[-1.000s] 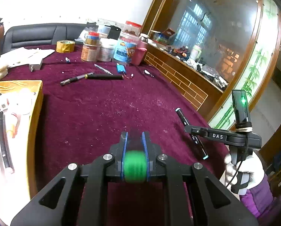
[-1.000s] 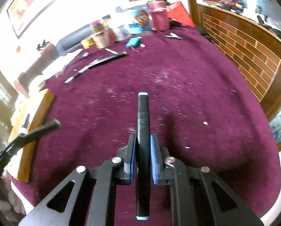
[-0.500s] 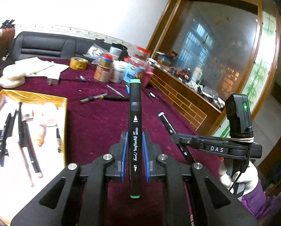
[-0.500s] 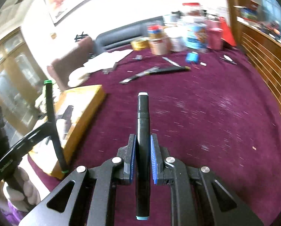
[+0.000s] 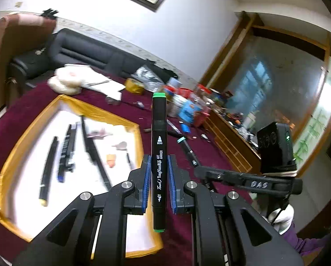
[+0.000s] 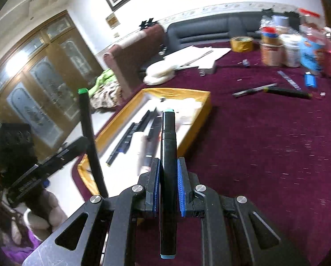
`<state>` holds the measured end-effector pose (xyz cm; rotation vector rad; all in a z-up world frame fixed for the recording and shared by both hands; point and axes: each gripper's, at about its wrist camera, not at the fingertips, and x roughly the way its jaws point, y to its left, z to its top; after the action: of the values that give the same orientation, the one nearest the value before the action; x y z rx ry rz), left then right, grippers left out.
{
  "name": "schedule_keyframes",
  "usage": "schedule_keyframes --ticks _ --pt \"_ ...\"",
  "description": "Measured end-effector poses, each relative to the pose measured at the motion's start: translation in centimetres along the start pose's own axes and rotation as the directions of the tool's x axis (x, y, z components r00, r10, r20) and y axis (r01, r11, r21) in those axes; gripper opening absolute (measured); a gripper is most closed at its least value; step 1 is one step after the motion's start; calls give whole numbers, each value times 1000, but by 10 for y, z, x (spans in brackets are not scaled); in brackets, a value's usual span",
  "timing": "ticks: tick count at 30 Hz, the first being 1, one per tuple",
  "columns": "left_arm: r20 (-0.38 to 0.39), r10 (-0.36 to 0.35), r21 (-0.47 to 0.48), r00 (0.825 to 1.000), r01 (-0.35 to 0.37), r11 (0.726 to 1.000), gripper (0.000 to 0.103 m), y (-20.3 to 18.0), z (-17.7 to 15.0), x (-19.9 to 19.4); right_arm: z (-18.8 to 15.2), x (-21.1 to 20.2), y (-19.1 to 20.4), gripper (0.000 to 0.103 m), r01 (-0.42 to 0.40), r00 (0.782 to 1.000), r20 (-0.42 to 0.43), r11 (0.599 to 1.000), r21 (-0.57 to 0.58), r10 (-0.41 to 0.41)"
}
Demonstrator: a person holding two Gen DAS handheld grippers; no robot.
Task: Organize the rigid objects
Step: 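Lift both held markers and carry them toward the tray, then lower both markers into the yellow-rimmed tray and open both tools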
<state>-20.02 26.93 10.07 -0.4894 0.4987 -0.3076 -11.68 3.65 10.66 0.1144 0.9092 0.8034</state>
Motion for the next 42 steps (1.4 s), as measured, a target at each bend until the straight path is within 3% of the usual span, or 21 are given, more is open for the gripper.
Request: schedule_keyframes --ticks 7,13,20,28,33,37,42 --pt "-47 94 -82 994 -97 992 12 45 -10 -1 4 51 27 13 -100 990 -92 994 50 104" --pt "-127 136 -134 982 -153 979 12 70 -17 14 -6 96 39 13 -101 979 -170 990 96 116" --pt "-204 163 -165 965 -198 966 12 92 -26 29 -9 120 42 13 -9 982 -190 996 94 27" --pt "-205 178 -142 962 -209 967 13 91 -28 30 -8 118 48 13 115 980 -169 991 65 -103" --pt "-205 191 -128 960 -220 967 24 87 -28 30 -6 113 53 13 158 977 -151 986 52 -148" --pt "-197 200 -134 960 -228 964 43 86 -26 27 -4 109 52 13 177 977 -133 983 51 -170" --pt "-177 219 -132 960 -244 961 55 81 -23 23 -1 99 49 16 172 982 -94 983 62 -165"
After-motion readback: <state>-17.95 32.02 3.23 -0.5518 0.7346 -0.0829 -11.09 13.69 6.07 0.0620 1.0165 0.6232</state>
